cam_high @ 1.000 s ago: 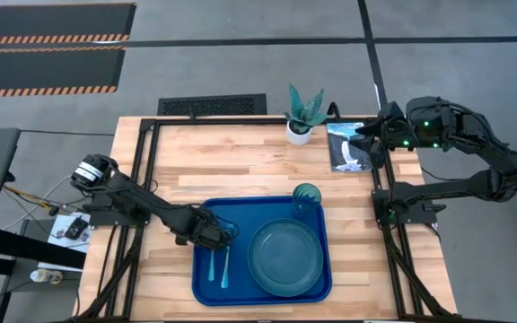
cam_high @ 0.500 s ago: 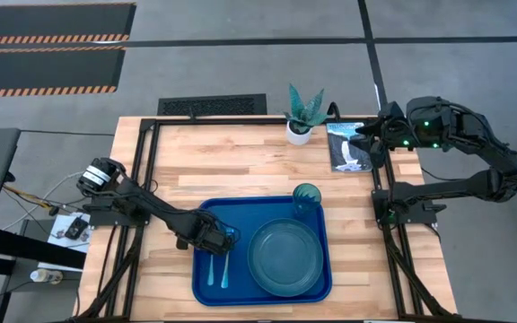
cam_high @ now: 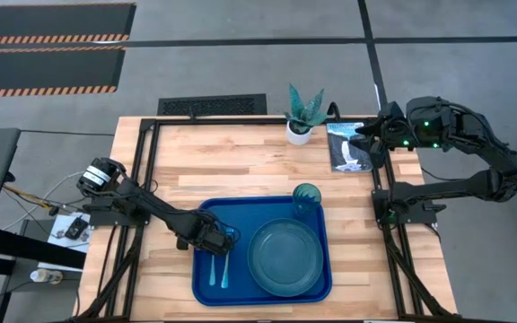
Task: Pick and place plate/cup/fork/spoon on tray
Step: Put the blue spoon on the blue tray to the left of the blue fork, then return to Home Position
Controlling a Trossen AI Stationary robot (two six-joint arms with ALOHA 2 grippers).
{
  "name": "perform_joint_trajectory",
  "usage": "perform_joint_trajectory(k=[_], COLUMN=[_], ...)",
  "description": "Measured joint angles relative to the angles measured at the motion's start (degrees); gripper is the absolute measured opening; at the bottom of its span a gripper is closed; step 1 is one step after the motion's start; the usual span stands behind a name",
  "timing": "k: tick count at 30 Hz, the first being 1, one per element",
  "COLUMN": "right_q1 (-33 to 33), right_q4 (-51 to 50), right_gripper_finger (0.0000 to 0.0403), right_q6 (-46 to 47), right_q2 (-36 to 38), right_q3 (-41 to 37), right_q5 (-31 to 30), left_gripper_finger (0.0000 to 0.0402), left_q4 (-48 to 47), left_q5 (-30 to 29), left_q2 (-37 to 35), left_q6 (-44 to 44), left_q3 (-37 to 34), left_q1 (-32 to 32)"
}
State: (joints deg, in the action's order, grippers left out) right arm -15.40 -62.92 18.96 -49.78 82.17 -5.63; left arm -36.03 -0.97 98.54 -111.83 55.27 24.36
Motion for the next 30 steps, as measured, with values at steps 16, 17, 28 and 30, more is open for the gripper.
perform_joint_trajectory(k=[16, 17, 28, 30], right_q1=[0.0, 0.0, 0.0, 0.0], right_q4=[0.0, 0.0, 2.6, 3.8], right_gripper_finger=[0.0254, 0.0254, 0.0254, 0.0254], right_q6=[0.0, 0.0, -2.8, -2.6], right_q2=[0.0, 0.0, 0.0, 0.0], right_q3=[0.0, 0.0, 0.0, 0.0], right_q5=[0.0, 0.0, -0.5, -0.5], left_gripper_finger=[0.0125, 0.0132, 0.0178, 0.0179], left_q4=[-0.9, -0.8, -3.6, -3.3], left_q5=[-0.8, -0.9, -1.7, -1.2], left_q2=[-1.2, -2.0, -15.4, -18.7], left_q6=[-0.7, -0.4, 11.1, 12.9], left_q3=[0.0, 0.0, 0.0, 0.0], left_q1=[0.0, 0.0, -1.0, -1.8])
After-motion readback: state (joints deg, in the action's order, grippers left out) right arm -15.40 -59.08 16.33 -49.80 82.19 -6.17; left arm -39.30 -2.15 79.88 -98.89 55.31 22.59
